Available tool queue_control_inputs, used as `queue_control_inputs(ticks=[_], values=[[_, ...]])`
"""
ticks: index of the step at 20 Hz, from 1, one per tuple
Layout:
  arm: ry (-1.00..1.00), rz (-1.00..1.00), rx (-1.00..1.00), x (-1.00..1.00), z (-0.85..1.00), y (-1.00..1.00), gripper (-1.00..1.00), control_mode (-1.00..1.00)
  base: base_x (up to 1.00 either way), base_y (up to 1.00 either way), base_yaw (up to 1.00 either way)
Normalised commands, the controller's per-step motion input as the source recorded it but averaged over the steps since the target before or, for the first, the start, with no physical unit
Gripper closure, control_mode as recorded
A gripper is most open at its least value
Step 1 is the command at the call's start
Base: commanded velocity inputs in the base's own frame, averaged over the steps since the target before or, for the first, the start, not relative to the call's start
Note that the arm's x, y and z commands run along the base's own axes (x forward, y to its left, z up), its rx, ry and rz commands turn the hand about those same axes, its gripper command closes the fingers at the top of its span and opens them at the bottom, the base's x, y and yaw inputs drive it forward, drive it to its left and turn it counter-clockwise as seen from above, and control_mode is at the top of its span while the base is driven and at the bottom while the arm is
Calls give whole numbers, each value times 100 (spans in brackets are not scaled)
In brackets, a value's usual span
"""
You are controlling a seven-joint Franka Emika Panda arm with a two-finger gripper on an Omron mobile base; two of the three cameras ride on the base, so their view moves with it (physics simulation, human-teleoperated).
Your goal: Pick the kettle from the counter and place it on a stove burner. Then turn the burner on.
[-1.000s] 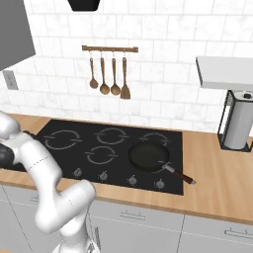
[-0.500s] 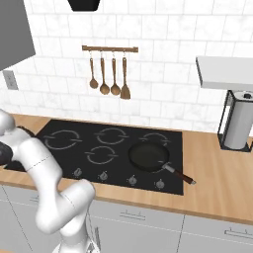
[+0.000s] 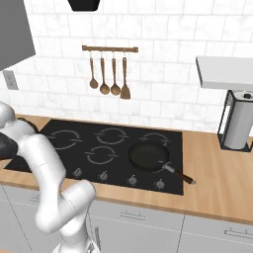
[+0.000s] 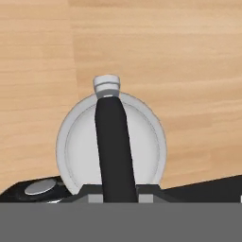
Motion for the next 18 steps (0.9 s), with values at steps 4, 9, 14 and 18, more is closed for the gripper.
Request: queue_control_inputs(ticks=[4,9,14,18], values=[[-7,11,1,-4,21,-80,100,-100,0,0,0],[-1,11,3,0,20,-96,100,-100,0,0,0],[0,9,4,0,2,-100,100,-100,0,0,0],[0,8,4,0,0,-93,100,-100,0,0,0]])
